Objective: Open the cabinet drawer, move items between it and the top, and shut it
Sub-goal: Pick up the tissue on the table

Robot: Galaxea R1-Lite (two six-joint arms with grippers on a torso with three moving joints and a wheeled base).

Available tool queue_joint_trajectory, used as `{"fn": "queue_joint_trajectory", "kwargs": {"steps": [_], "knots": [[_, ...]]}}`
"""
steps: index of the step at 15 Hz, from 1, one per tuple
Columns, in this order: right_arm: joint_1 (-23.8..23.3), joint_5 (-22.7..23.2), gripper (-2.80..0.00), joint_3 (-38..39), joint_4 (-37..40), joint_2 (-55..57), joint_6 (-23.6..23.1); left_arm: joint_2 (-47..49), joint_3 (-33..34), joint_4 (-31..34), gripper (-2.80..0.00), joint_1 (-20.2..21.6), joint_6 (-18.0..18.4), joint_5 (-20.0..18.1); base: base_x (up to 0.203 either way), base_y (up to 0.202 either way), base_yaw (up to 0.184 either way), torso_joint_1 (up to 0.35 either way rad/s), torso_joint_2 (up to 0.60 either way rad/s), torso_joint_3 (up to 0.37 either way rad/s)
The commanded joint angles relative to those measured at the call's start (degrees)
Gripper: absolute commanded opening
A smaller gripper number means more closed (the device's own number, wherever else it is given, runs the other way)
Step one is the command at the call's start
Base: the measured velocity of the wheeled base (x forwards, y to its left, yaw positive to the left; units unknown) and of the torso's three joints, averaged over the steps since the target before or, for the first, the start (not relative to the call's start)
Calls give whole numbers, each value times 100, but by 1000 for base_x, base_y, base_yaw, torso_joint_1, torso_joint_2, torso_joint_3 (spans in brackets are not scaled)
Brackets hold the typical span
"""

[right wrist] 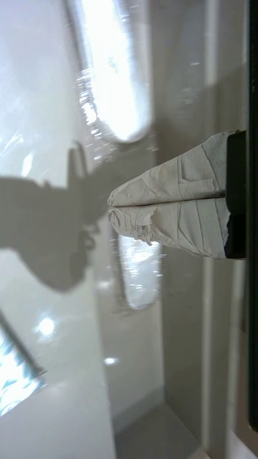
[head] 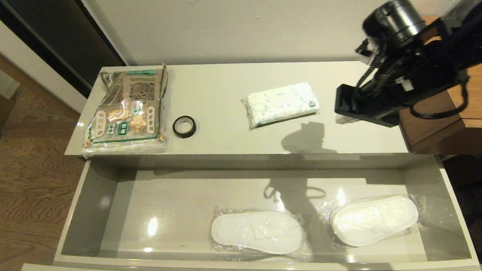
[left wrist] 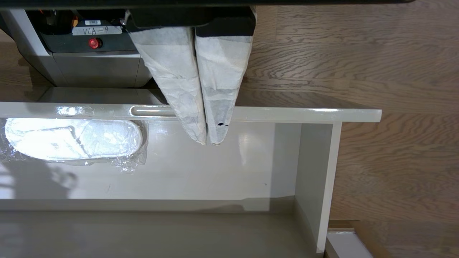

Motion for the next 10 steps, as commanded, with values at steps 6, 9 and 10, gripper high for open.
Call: {"fn": "queue_joint_trajectory", "kwargs": {"steps": [6,9,10], "knots": [[416,-1795,0,-379,-2134,1474,-1211,-2,7,-8,-280,0,0,0,0,0,0,0,0,0],[408,-2206,0,-369,-2855,1338,-1721,-2,-1,-10,-280,0,0,0,0,0,0,0,0,0],[408,-2228,0,-375,-2965,1316,-1756,-2,-1,-10,-280,0,0,0,0,0,0,0,0,0]]}}
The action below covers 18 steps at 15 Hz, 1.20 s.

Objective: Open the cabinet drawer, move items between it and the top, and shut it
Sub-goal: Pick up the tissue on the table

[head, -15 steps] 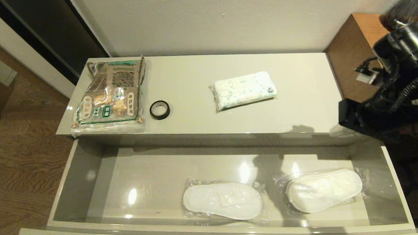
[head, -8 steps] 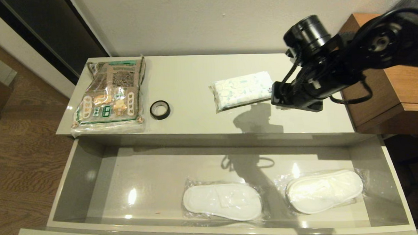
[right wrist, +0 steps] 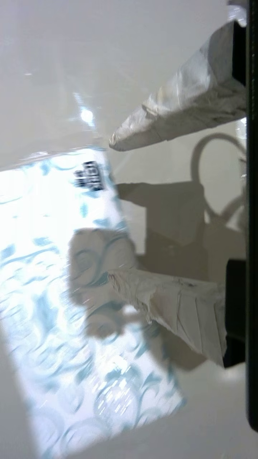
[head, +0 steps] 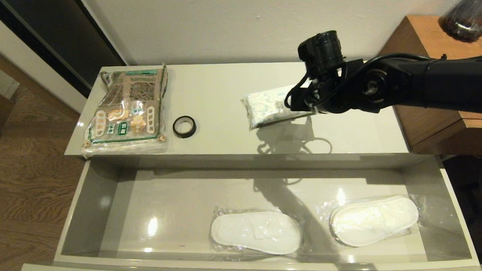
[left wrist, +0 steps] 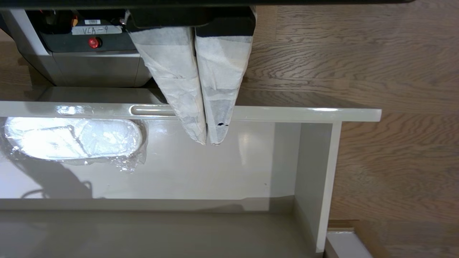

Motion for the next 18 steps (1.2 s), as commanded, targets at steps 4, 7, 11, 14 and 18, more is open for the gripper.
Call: {"fn": "queue_joint_trajectory", "kwargs": {"steps": [4,7,11,14,18], "knots": [[-121,-31,0,9,-733,199,-41,-2,-1,-3,-280,0,1,0,0,0,0,0,0,0],[-260,-33,0,9,-1216,630,-34,-2,-1,-3,-280,0,1,0,0,0,0,0,0,0],[-337,-28,0,9,-1740,1318,-90,-2,-1,-3,-280,0,1,0,0,0,0,0,0,0],[-367,-58,0,320,-1803,1325,-35,-2,-1,6,-280,0,10,0,0,0,0,0,0,0],[-419,-69,0,1743,-1887,445,20,-2,-1,6,-280,0,10,0,0,0,0,0,0,0]]}}
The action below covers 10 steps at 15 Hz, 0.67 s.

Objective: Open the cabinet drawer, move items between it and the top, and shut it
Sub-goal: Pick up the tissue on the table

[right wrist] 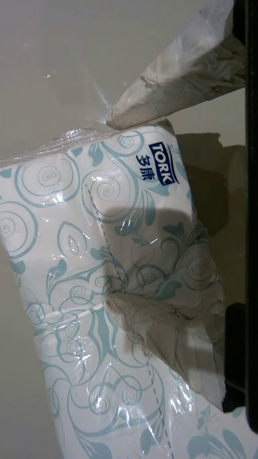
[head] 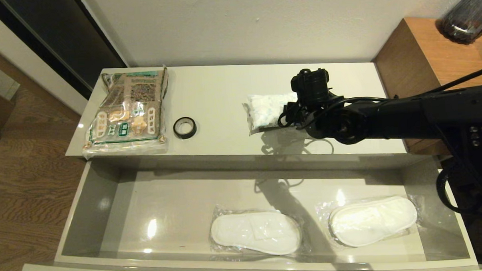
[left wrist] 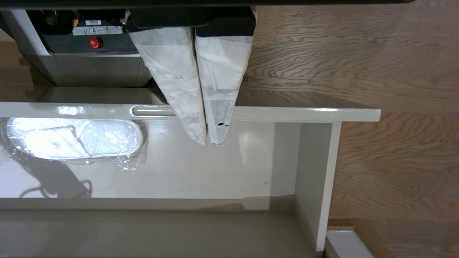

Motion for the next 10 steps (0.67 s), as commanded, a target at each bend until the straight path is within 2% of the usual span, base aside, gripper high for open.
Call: {"fn": "queue_joint_trajectory", "kwargs": {"steps": [1,4,7,10], "knots": [[-29,0,0,973,53,-639,-9,-2,1,-1,-280,0,9,-1,0,0,0,0,0,0],[-242,100,0,1542,21,-926,72,-2,1,-1,-280,0,9,-9,0,0,0,0,0,0],[-587,660,0,1470,94,-803,279,-2,1,-1,-280,0,9,-9,0,0,0,0,0,0],[-746,1271,0,1625,274,-729,935,-2,1,-1,-280,0,9,-9,0,0,0,0,0,0]]}}
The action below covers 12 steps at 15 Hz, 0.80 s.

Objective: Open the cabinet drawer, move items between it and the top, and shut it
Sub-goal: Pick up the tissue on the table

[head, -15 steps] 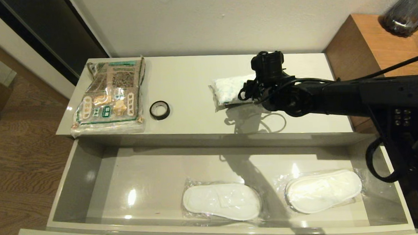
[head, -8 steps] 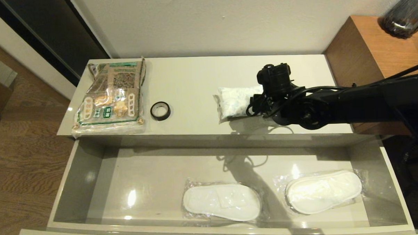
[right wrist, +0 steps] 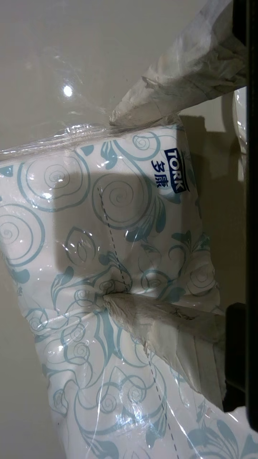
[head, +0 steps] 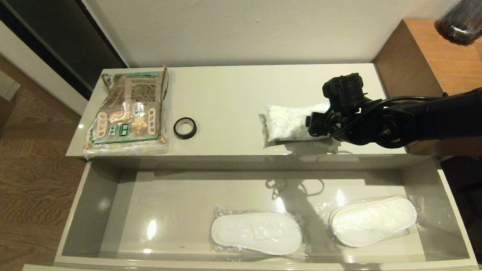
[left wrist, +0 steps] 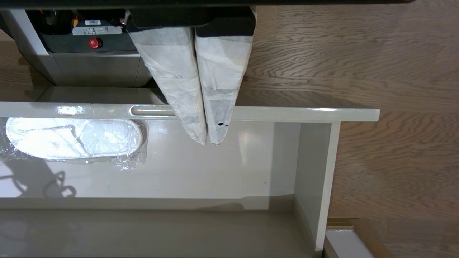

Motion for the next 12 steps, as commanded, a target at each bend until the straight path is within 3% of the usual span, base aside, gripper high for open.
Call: {"fn": "queue_joint_trajectory", "kwargs": {"steps": [1,4,6,12], "knots": [[-121,518,0,84,193,72,423,-2,1,-1,-280,0,2,-2,0,0,0,0,0,0],[-140,696,0,101,283,73,624,-2,1,-1,-280,0,11,-11,0,0,0,0,0,0],[-140,696,-280,101,274,81,642,-2,1,-1,-280,0,11,-11,0,0,0,0,0,0],[-133,688,-280,270,346,-254,627,-2,1,-1,-280,0,11,-11,0,0,0,0,0,0]]}}
